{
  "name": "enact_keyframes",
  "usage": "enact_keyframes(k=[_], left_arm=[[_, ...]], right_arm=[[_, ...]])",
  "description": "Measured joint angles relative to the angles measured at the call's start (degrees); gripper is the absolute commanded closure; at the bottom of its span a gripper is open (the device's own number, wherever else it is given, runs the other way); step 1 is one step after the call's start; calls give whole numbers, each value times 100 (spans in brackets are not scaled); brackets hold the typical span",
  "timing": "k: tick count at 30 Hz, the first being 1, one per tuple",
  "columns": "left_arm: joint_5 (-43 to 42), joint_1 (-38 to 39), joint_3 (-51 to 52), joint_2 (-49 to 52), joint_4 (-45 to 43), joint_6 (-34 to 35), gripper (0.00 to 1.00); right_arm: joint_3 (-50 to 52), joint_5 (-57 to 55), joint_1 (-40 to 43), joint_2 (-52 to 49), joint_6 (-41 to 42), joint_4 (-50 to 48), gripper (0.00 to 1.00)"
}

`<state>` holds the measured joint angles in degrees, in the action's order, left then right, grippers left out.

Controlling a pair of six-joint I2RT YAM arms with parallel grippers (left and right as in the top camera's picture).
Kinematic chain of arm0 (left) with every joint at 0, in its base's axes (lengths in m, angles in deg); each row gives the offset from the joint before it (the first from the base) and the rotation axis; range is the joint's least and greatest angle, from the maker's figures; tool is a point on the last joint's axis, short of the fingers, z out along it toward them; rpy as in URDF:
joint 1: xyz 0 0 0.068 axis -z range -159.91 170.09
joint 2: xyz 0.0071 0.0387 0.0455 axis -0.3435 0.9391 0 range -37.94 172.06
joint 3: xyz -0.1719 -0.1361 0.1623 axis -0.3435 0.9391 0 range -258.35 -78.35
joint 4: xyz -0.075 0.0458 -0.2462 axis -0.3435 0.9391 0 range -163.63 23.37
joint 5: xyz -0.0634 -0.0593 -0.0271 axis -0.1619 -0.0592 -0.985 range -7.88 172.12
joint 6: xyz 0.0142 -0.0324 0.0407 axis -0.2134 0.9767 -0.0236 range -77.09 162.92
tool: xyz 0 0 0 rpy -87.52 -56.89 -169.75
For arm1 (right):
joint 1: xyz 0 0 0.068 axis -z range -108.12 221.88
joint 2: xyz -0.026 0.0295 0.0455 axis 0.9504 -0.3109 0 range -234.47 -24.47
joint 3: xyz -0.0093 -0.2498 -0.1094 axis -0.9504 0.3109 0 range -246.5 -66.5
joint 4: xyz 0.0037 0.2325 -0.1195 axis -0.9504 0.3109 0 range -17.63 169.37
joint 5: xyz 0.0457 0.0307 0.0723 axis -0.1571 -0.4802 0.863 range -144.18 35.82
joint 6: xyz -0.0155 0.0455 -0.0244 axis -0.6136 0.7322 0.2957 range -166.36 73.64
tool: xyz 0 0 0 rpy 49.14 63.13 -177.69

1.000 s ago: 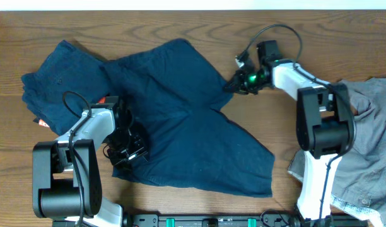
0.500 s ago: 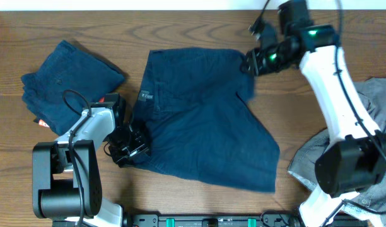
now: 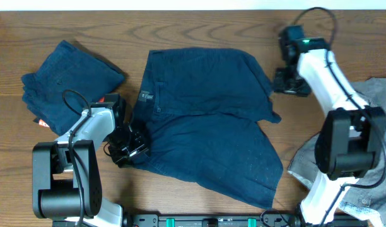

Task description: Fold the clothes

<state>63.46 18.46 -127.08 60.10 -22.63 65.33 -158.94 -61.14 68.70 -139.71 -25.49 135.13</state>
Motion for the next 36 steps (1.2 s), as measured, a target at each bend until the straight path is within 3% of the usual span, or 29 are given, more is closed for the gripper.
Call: enact_keyframes(k=[7,20,26,36], left_arm=[[0,0,0,0,-7,0,41],[2,0,0,0,-17,2,41],[2,0,2,2,-20,2,41],[2,0,2,0,-22,2,41]], right_arm=[[201,1510,476,2,-778,109,36],[1943,2944,393,70,-883,-2618,33],[2212,2872,129,114,-612,-3689,34],[2243,1871,50,138,-17,-4009,35]])
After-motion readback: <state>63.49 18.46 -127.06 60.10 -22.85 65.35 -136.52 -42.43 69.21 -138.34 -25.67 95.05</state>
